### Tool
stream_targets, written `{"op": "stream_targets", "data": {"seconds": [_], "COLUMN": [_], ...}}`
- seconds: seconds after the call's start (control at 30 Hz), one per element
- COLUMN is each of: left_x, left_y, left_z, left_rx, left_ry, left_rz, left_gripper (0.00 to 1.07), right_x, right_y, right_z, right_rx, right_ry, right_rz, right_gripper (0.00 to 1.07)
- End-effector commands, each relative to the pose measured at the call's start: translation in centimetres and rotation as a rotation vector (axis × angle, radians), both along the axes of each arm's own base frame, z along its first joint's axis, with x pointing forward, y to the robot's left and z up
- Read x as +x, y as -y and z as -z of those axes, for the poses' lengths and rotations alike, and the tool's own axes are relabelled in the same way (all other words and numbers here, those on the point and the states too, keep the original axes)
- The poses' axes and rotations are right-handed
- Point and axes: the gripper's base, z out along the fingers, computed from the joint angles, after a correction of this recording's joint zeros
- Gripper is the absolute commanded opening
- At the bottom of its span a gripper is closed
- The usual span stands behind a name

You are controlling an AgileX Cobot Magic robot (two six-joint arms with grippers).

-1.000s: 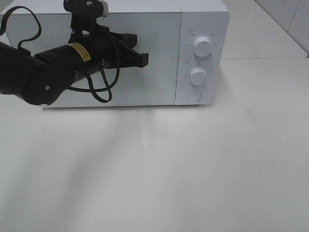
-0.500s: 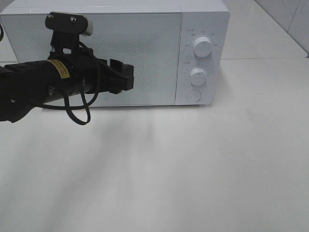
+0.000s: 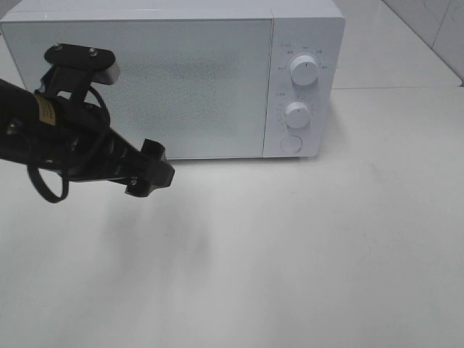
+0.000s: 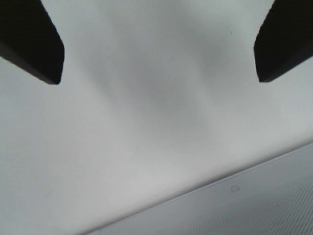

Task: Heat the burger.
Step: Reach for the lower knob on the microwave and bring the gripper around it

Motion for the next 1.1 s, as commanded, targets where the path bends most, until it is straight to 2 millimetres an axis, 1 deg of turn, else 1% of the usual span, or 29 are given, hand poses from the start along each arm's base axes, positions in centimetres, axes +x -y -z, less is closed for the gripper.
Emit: {"op": "stream_targets", "data": {"seconds": [0.03, 0.07, 0.1, 0.13, 0.17, 0.23, 0.3, 0.33, 0.37, 0.4, 0.43, 0.47, 0.5, 0.53, 0.57, 0.6, 0.63, 0.67, 0.7, 0.73, 0.77, 0.8, 0.83, 0.87, 0.9, 0.93, 0.97, 1.03, 1.1], "left_x": [-1.8, -1.8, -2.3, -3.3, -3.3, -4.4, -4.8, -5.5, -5.5, -5.7, -5.9, -5.9, -5.9, -5.9, -5.9, -5.9, -5.9, -5.9, -6.1, -6.1, -6.3, -6.6, -6.6, -7.0, -7.8, -7.8, -8.8, -9.1, -10.5], "left_y": [-1.1, -1.1, -1.4, -2.0, -2.0, -2.8, -3.1, -3.9, -3.9, -4.3, -5.4, -5.4, -6.7, -7.5, -7.5, -9.0, -9.0, -9.7, -11.1, -11.1, -11.7, -13.0, -13.0, -13.7, -14.8, -14.8, -15.5, -15.8, -16.2], "left_z": [-1.5, -1.5, -1.9, -2.7, -2.7, -3.7, -4.0, -4.6, -4.6, -4.9, -5.3, -5.3, -5.6, -5.8, -5.8, -6.2, -6.2, -6.4, -6.9, -6.9, -7.1, -7.5, -7.5, -7.7, -8.2, -8.2, -9.0, -9.3, -10.3], "left_rx": [0.036, 0.036, 0.048, 0.073, 0.073, 0.103, 0.114, 0.131, 0.131, 0.135, 0.138, 0.138, 0.137, 0.135, 0.135, 0.13, 0.13, 0.125, 0.116, 0.116, 0.114, 0.111, 0.111, 0.113, 0.107, 0.107, 0.089, 0.082, 0.064], "left_ry": [-0.08, -0.08, -0.098, -0.136, -0.136, -0.167, -0.177, -0.195, -0.195, -0.208, -0.236, -0.236, -0.266, -0.277, -0.277, -0.291, -0.291, -0.295, -0.299, -0.299, -0.301, -0.312, -0.312, -0.319, -0.328, -0.328, -0.307, -0.294, -0.238], "left_rz": [-0.001, -0.001, 0.001, 0.004, 0.004, 0.013, 0.015, 0.01, 0.01, -0.002, -0.044, -0.044, -0.107, -0.136, -0.136, -0.185, -0.185, -0.209, -0.25, -0.25, -0.268, -0.327, -0.327, -0.354, -0.403, -0.403, -0.447, -0.462, -0.485], "left_gripper": [0.98, 0.98, 0.98, 0.98, 0.98, 0.98, 0.98, 0.98, 0.98, 0.98, 0.98, 0.98, 0.98, 0.98, 0.98, 0.98, 0.98, 0.98, 0.98, 0.98, 0.98, 0.98, 0.98, 0.98, 0.98, 0.98, 0.98, 0.98, 0.98], "right_x": [-0.4, -0.4, -0.4, -0.4, -0.4, -0.4, -0.4, -0.4, -0.4, -0.4, -0.4, -0.4, -0.4, -0.4, -0.4, -0.4, -0.4, -0.4, -0.4, -0.4, -0.4, -0.4, -0.4, -0.4, -0.4, -0.4, -0.4, -0.4, -0.4], "right_y": [0.0, 0.0, 0.0, 0.0, 0.0, 0.0, 0.0, 0.0, 0.0, 0.0, 0.0, 0.0, 0.0, 0.0, 0.0, 0.0, 0.0, 0.0, 0.0, 0.0, 0.0, 0.0, 0.0, 0.0, 0.0, 0.0, 0.0, 0.0, 0.0], "right_z": [0.1, 0.1, 0.1, 0.1, 0.1, 0.1, 0.1, 0.1, 0.1, 0.1, 0.1, 0.1, 0.1, 0.1, 0.1, 0.1, 0.1, 0.1, 0.1, 0.1, 0.1, 0.1, 0.1, 0.1, 0.1, 0.1, 0.1, 0.1, 0.1], "right_rx": [-0.005, -0.005, -0.005, -0.005, -0.005, -0.005, -0.005, -0.005, -0.005, -0.005, -0.005, -0.005, -0.005, -0.005, -0.005, -0.005, -0.005, -0.005, -0.005, -0.005, -0.005, -0.005, -0.005, -0.005, -0.005, -0.005, -0.005, -0.005, -0.005], "right_ry": [0.03, 0.03, 0.03, 0.03, 0.03, 0.03, 0.03, 0.03, 0.03, 0.03, 0.03, 0.03, 0.03, 0.03, 0.03, 0.03, 0.03, 0.03, 0.03, 0.03, 0.03, 0.03, 0.03, 0.03, 0.03, 0.03, 0.03, 0.03, 0.03], "right_rz": [0.002, 0.002, 0.002, 0.002, 0.002, 0.002, 0.002, 0.002, 0.002, 0.002, 0.002, 0.002, 0.002, 0.002, 0.002, 0.002, 0.002, 0.002, 0.002, 0.002, 0.002, 0.002, 0.002, 0.002, 0.002, 0.002, 0.002, 0.002, 0.002], "right_gripper": [0.76, 0.76, 0.76, 0.76, 0.76, 0.76, 0.76, 0.76, 0.76, 0.76, 0.76, 0.76, 0.76, 0.76, 0.76, 0.76, 0.76, 0.76, 0.76, 0.76, 0.76, 0.76, 0.76, 0.76, 0.76, 0.76, 0.76, 0.76, 0.76]}}
